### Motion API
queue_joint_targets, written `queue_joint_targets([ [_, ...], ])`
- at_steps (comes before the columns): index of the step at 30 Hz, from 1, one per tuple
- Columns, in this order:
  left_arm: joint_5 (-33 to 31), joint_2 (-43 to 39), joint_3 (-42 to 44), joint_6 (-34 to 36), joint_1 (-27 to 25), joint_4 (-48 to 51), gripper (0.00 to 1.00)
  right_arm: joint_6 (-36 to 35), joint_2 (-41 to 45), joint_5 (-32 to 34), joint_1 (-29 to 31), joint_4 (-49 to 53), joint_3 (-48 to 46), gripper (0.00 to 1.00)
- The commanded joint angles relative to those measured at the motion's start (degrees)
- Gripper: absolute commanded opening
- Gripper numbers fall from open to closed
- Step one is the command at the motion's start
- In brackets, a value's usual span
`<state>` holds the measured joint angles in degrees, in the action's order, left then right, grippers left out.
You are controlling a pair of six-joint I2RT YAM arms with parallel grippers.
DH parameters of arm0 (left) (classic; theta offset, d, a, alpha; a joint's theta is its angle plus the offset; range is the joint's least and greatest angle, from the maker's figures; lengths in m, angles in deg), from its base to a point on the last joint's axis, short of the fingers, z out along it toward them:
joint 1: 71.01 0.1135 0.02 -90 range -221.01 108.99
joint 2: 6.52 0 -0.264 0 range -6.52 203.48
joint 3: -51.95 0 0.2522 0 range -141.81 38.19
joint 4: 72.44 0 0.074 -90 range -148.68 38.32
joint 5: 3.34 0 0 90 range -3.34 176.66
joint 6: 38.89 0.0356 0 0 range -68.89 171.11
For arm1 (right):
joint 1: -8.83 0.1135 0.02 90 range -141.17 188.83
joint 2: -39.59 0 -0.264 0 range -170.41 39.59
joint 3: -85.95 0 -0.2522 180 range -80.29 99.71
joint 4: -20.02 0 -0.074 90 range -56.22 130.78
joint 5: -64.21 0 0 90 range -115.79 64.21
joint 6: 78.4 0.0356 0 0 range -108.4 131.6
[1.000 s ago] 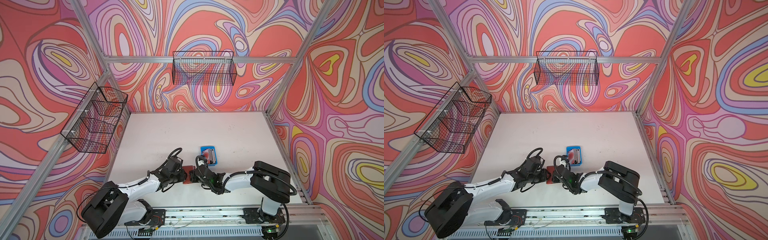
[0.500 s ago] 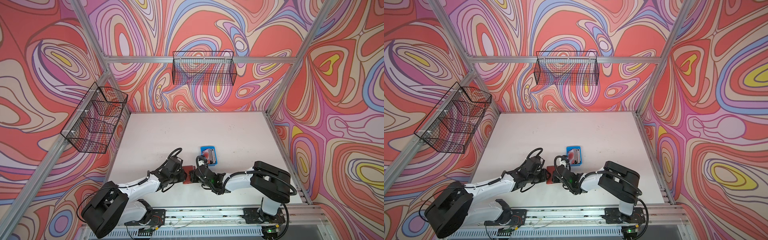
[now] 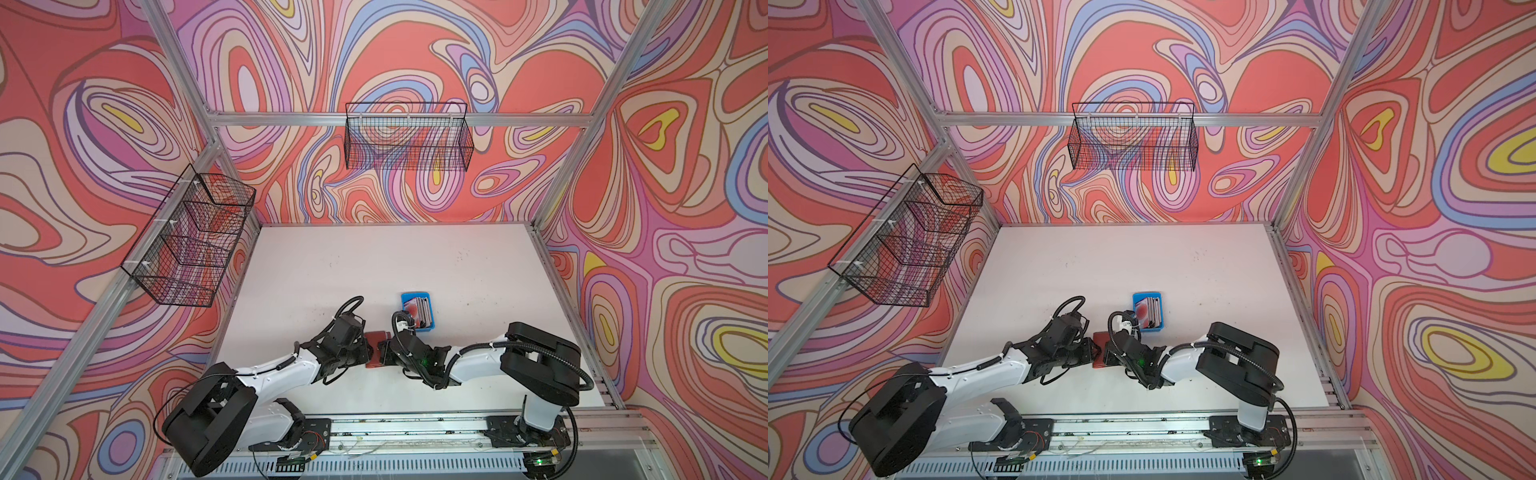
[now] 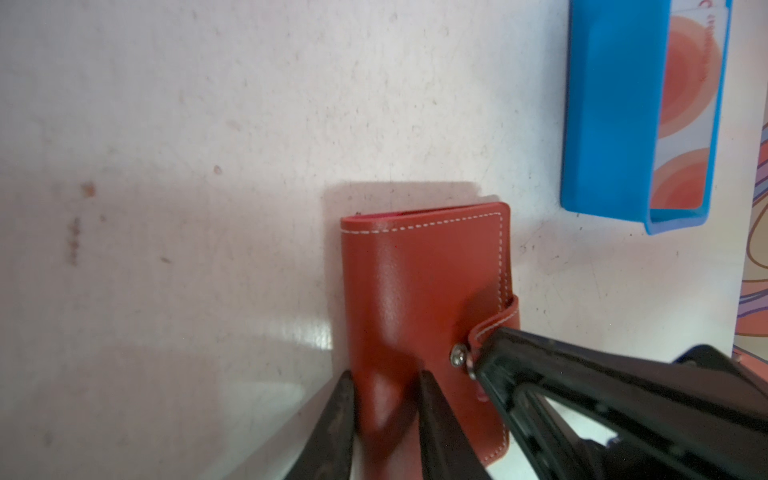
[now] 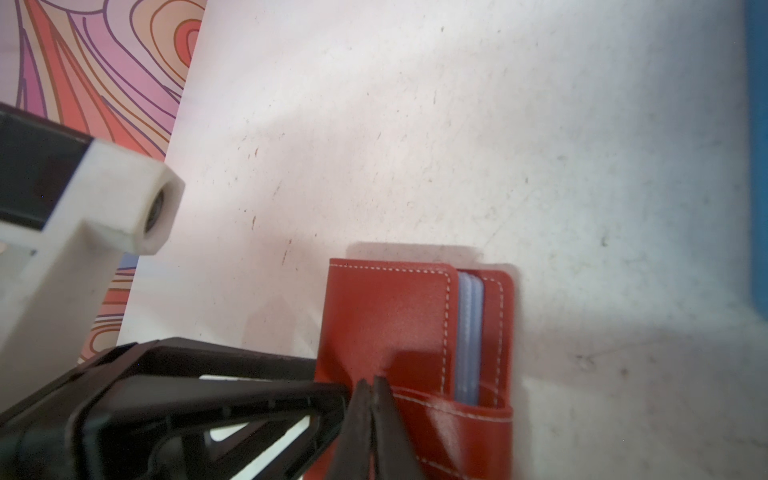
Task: Put the credit cards into the card holder
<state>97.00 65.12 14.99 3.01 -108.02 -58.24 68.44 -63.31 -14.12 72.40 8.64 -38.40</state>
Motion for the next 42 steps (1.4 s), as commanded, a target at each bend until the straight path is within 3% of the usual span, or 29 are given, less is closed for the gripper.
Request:
queue_joint_targets([
  [1,1.61,0.40,1.59,-0.20,0.01,2.35,0.27,0.25,-0.83,-1.28,0.68,-2.14,0.61,0.00],
  [42,0.73,-0.09,0.90,0.09,0.01,3.65,0.25,0.37,-0.29,0.47,0.72,-4.70,-0.49,0.00],
])
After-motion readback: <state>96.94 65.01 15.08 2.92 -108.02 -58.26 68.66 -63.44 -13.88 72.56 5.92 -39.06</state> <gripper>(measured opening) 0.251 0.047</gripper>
